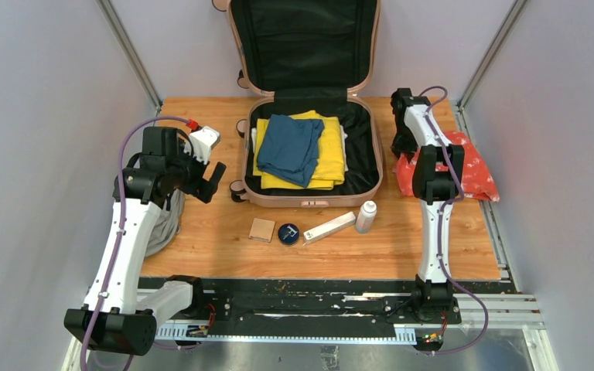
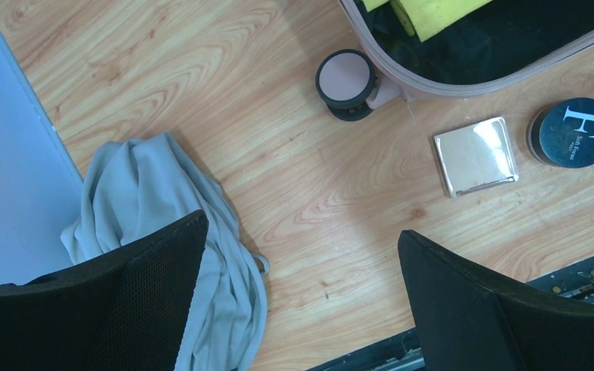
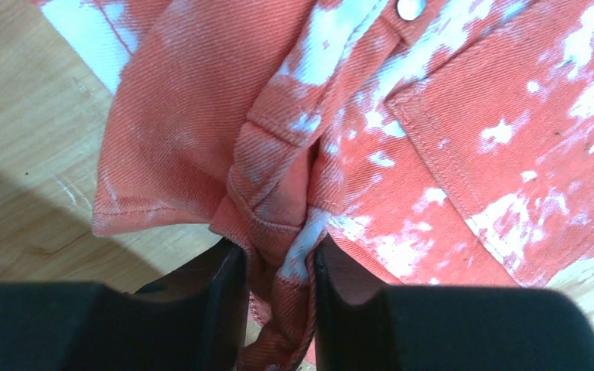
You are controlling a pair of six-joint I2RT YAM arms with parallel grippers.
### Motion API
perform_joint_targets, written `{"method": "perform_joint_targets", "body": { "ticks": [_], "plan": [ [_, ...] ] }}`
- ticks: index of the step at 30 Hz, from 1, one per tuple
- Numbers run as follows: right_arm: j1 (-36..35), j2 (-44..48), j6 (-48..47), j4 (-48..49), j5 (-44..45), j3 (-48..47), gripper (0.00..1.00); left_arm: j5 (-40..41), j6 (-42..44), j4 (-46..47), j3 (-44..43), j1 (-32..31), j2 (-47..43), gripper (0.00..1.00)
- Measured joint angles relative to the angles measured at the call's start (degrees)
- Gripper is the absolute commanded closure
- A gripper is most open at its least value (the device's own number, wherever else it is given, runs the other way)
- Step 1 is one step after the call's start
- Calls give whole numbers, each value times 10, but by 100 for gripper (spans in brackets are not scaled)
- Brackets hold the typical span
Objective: Pack the luggage
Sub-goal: Pick up the clothes from the corner of the board.
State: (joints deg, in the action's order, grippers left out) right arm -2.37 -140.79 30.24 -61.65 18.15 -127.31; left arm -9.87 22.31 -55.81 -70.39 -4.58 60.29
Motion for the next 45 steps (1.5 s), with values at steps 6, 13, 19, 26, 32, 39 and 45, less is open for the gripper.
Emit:
{"method": "perform_joint_targets", "body": {
  "ticks": [6, 13, 19, 26, 32, 39, 45],
  "plan": [
    [32, 26, 2, 25, -86, 35, 100, 3, 4, 0, 0, 0, -1, 0],
    [98, 71, 2, 90, -266, 108, 100, 14, 13, 0, 0, 0, -15, 0],
    [140, 128, 17, 195, -401, 209, 100, 16, 13, 0, 0, 0, -21, 0],
    [149, 196, 40, 267, -544, 257, 100, 16, 13, 0, 0, 0, -24, 0],
    [147, 247, 64, 312, -633, 267, 100, 16, 13, 0, 0, 0, -31, 0],
    [127, 257, 63, 289, -643, 218, 88, 16, 13, 0, 0, 0, -36, 0],
    [113, 242, 16, 200, -545, 174, 17, 16, 13, 0, 0, 0, -47, 0]
  ]
}}
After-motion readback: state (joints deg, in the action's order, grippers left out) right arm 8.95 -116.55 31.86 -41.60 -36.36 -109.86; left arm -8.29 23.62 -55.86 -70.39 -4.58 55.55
